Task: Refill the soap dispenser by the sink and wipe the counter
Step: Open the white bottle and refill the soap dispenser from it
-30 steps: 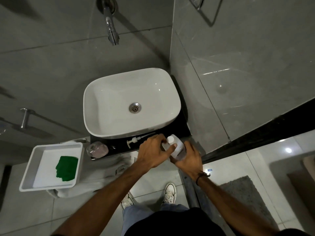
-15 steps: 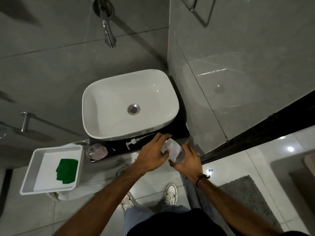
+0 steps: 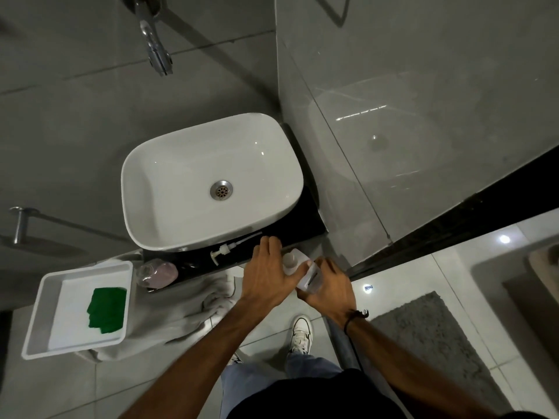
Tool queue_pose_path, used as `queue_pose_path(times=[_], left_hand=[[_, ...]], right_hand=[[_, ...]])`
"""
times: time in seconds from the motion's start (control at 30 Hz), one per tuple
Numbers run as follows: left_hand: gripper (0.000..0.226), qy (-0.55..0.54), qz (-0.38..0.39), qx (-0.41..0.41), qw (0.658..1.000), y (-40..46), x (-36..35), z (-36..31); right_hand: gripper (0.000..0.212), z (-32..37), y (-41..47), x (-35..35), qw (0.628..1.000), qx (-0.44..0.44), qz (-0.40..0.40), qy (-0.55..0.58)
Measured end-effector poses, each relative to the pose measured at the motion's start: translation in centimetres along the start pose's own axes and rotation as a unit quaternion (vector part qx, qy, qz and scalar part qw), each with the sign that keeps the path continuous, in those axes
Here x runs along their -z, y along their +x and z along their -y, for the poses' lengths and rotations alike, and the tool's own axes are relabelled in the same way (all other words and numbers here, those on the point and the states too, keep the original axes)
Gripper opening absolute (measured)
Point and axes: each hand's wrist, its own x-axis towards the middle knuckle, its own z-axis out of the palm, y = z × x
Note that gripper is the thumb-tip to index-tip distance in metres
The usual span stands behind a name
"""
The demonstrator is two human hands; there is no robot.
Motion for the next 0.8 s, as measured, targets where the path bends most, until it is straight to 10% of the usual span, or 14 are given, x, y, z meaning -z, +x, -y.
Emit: queue_pose_path(times=[0.17,0.37,0.8], left_hand=[[0.044,-0.026,0.056,-0.151,0.987,0.0,-0.2,0.5],[0.029,-0.091,-0.055,-0.057,0.993,1.8,-0.9,0.7],[0.033,0.182,0.051,-0.050,0.981,7.8,-6.5,3.5]], right_hand=[[0.075,-0.5,-0.1,0.0,1.000,0.002,0.014,-0.012],[0.073,-0.9,-0.6,-0.1,0.999,-0.024,0.001,0.027],[0.070,-3.2,-3.8,0.8,0.995,-0.098,-0.012,0.019]])
